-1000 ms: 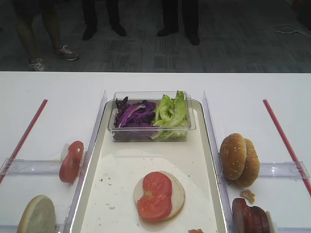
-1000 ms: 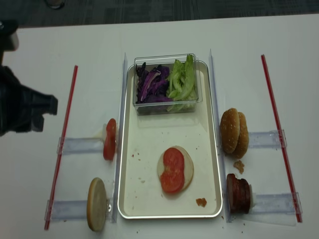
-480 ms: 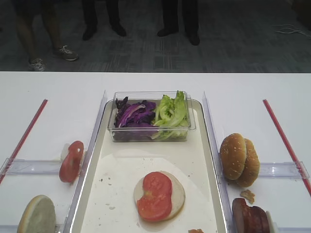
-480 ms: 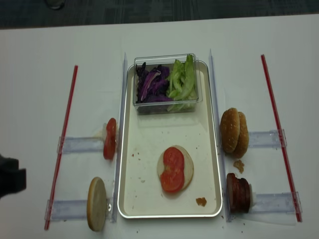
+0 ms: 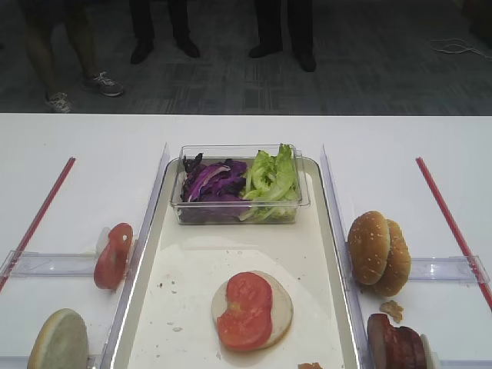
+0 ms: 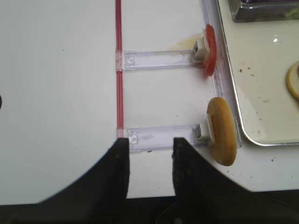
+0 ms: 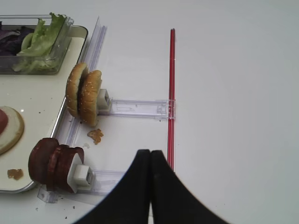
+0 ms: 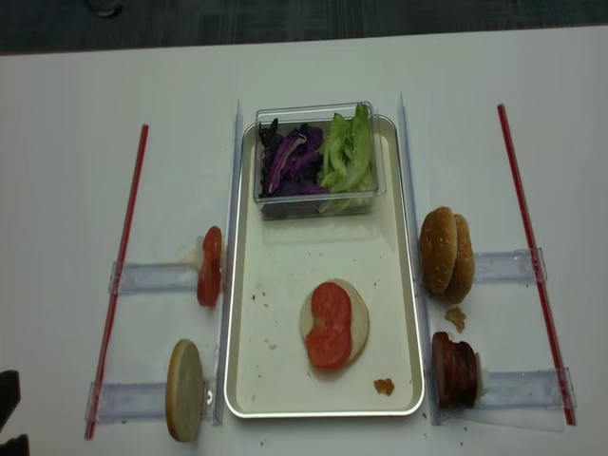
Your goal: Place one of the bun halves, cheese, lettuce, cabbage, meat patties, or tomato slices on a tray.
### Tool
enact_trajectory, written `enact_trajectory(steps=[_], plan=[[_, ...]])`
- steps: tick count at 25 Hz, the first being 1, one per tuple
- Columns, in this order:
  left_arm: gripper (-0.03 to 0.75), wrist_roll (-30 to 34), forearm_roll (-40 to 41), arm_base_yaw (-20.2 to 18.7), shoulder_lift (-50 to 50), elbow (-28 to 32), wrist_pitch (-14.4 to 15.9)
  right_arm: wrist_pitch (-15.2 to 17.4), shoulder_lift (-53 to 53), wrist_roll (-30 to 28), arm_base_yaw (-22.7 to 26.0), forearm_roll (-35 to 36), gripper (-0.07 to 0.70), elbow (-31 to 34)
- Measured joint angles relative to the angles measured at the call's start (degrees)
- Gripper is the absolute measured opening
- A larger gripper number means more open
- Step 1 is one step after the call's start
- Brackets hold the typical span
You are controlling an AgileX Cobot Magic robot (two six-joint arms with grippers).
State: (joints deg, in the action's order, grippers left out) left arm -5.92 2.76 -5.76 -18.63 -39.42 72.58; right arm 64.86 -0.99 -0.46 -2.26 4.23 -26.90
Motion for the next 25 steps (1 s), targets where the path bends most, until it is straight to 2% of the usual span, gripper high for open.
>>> enact_trajectory(steps=[9, 18, 25], plan=[[0.216, 1.2, -0.1, 0.0, 9.7, 4.7, -0.7, 0.0, 0.0, 0.0, 0.0, 0.0, 0.133, 0.0], [0.216, 1.5, -0.3, 0.0, 18.9, 6.9, -0.9, 0.0, 0.0, 0.0, 0.0, 0.0, 0.133, 0.0], [0.216, 2.3, -1.7, 0.0, 19.5, 9.2, -0.9, 0.0, 0.0, 0.0, 0.0, 0.0, 0.133, 0.0]])
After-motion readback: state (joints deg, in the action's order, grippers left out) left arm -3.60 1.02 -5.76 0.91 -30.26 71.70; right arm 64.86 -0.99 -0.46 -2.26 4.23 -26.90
